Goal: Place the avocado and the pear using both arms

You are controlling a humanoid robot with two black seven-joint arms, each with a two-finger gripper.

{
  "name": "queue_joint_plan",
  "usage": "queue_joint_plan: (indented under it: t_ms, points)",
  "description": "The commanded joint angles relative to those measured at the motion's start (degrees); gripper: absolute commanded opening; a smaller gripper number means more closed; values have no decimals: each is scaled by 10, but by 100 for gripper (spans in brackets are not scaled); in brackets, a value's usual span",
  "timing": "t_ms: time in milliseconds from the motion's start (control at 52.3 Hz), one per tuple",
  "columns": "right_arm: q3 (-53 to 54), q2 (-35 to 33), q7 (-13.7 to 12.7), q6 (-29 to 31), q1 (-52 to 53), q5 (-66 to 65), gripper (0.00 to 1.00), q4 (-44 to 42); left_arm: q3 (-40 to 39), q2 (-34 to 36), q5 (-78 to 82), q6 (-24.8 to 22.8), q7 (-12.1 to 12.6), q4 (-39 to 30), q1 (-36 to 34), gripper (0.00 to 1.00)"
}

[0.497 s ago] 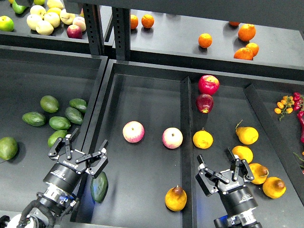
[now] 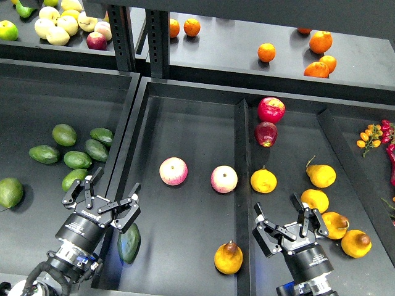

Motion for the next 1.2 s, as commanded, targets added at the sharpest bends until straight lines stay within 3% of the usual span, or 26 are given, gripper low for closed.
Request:
queue_joint_plan:
  t_ms: [0, 535, 783, 994, 1185]
  points:
    - [0, 0, 0, 0, 0, 0, 100, 0, 0, 0, -1, 0, 0, 13, -3, 100]
    - [0, 0, 0, 0, 0, -3, 100, -2, 1, 0, 6, 0, 13, 27, -3, 100]
    - [1, 0, 2, -12, 4, -9, 100, -5, -8, 3, 45, 0, 59, 28, -4, 100]
    - [5, 0, -1, -23, 7, -13, 100, -6, 30, 107, 139, 0, 89, 29, -43, 100]
    - [14, 0, -3, -53, 10, -21, 100, -5, 105, 262, 193, 0, 107, 29, -130, 100]
